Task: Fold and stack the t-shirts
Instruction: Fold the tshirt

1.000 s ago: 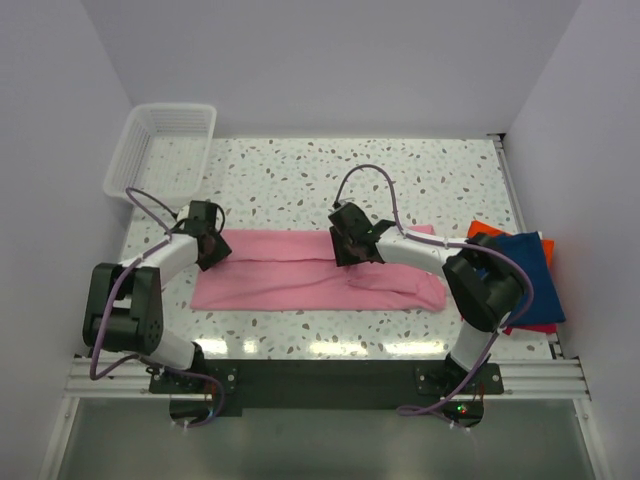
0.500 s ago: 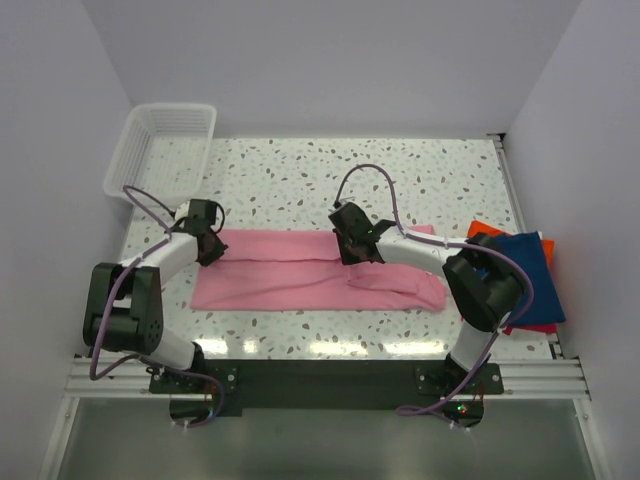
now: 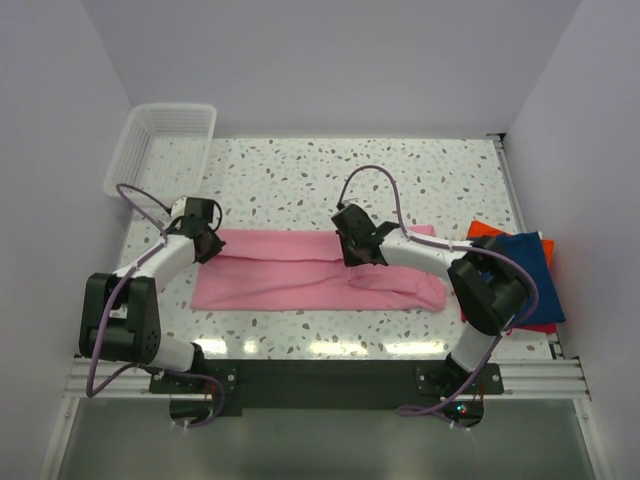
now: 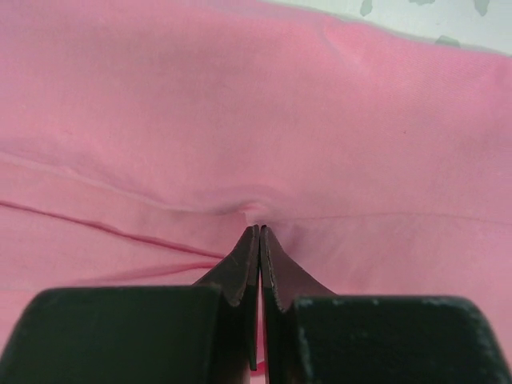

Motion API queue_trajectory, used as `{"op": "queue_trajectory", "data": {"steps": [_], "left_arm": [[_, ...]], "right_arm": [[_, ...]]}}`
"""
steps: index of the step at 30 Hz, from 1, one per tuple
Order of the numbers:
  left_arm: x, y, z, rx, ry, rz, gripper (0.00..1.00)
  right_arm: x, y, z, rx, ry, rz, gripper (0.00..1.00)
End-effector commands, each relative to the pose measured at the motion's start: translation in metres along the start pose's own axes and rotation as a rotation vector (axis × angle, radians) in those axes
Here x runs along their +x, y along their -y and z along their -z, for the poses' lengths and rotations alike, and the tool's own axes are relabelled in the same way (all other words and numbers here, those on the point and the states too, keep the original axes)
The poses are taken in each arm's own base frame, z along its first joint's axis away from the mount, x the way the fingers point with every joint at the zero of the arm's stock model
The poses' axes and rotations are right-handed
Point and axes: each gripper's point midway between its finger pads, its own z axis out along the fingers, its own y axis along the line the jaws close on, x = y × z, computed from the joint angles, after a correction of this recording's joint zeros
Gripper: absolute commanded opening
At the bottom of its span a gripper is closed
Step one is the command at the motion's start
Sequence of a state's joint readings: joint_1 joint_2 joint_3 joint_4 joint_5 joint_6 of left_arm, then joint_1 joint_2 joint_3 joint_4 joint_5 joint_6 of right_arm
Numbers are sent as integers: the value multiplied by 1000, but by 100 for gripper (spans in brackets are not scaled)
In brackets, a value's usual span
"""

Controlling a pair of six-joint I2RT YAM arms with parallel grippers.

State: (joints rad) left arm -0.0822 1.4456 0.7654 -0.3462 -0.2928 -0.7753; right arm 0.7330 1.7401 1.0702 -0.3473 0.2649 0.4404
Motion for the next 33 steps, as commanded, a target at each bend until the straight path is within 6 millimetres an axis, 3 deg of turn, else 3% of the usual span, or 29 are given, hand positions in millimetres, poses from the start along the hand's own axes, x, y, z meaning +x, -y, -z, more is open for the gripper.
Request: {"op": "queue_trajectory", "data": {"steps": [1,5,10,13,21,26,31,33], "left_arm": [[-32,9,13,28,96,38,0],[-36,9,18,35,103,40,0],[-36,10,20,43,104,39,0],[-35,9,20,45,100,38,0],[-33,12,18,57,93,37,0],[-33,13,17,59,90,35,0],[-33,12,17,55,93,34,0],[-33,11,17,51,94,35,0]], "right_arm": [[-20,0,21,-10,83,-31,0],[-22,1,30,-23,97,-39,0],[-15,-1,29,-38,84,-32,1],[-12,-6,24,-63,67,-21,19],[-4,-8,5,-41,27,8,35],[4,-5,-5,-4,-4,20,34],[0,2,4,26,25,-3,13],[-3,5,11,30,38,-10,9]]}}
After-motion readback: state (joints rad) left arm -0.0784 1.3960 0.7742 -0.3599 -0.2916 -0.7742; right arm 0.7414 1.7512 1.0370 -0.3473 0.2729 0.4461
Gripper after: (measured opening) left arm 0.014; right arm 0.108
